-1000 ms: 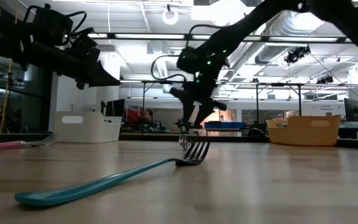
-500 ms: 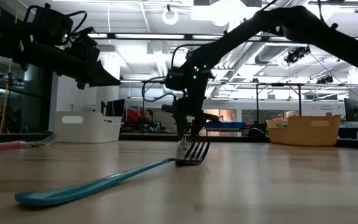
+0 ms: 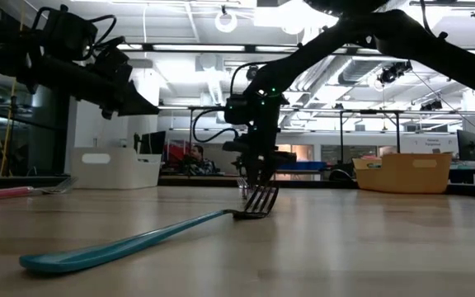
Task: Sort silverware by color (type)
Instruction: Put the top light red fork into the transparent bin
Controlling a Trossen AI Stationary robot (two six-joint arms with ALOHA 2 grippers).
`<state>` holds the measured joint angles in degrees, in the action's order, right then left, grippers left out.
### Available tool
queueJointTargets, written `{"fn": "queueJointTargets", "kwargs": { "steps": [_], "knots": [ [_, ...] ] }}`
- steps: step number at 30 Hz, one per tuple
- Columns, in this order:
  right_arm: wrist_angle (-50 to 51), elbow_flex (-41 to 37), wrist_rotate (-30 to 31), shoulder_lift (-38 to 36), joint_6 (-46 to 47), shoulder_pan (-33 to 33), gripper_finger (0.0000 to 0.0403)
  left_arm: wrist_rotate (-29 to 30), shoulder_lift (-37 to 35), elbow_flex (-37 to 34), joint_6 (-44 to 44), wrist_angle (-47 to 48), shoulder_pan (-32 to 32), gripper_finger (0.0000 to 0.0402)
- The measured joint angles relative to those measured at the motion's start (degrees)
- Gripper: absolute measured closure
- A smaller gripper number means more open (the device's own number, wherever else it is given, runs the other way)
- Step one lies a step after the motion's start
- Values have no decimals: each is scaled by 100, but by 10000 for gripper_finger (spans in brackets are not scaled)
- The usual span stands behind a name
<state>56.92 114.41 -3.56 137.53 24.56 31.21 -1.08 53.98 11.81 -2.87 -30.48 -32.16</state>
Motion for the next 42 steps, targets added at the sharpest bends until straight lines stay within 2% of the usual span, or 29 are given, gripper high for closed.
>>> {"fn": "queueJointTargets", "kwargs": {
  "steps": [8, 16, 21, 27, 33, 36, 39, 42],
  "knots": [
    [199, 0, -59, -16, -946, 42, 360, 0, 0, -2, 9, 72, 0, 401],
    [636, -17, -9, -81, -1343, 20, 362, -2, 0, -2, 11, 72, 0, 401],
    [1187, -28, 1, -616, -1268, -64, 362, -2, 0, -2, 13, 69, -2, 401],
    [2369, -20, 171, -1516, -805, -480, 362, -2, 0, -2, 12, 63, -2, 401],
    [3143, -17, 170, -2466, -25, -1302, 362, -2, 0, -2, 11, 65, -2, 401],
    [3322, -46, 522, -2932, 478, -1753, 362, -2, 0, -2, 11, 65, -2, 401],
    [3239, -472, 668, -3470, 1042, -2187, 362, -2, 0, -2, 11, 70, -2, 401],
    [3168, -1266, 833, -4033, 1805, -2652, 362, -2, 0, -2, 13, 72, -2, 401]
  ]
}}
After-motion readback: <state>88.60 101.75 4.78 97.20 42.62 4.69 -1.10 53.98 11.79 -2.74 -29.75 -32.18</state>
